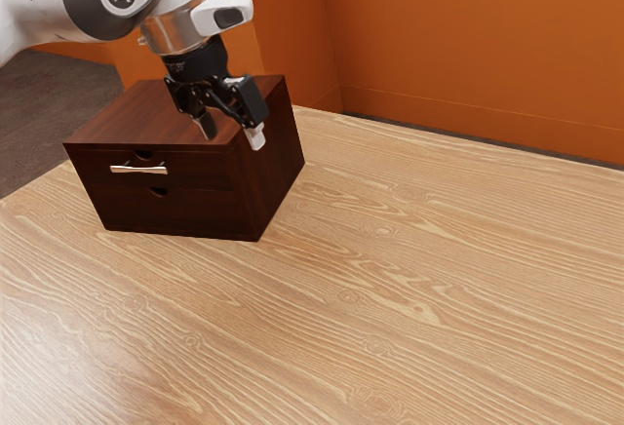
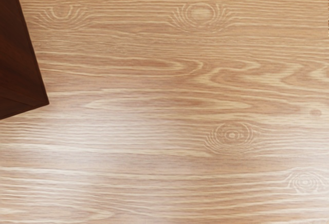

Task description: Pull the drawer handle with one arm to open the drawer

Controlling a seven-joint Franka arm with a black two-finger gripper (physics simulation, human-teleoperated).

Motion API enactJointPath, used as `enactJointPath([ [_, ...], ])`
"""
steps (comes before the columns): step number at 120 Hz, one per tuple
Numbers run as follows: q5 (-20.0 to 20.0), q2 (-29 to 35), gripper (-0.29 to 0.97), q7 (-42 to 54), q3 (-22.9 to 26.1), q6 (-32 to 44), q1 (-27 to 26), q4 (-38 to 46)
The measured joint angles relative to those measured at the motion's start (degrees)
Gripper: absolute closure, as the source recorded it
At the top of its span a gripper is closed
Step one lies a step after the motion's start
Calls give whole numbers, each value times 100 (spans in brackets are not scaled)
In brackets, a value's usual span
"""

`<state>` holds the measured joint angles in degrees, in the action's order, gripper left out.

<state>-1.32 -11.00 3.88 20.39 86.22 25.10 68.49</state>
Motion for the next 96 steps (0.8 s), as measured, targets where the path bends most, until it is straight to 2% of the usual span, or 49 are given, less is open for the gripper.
enactJointPath([
  [96, 1, -2, 0, 165, 0, -18, 2, 0],
])
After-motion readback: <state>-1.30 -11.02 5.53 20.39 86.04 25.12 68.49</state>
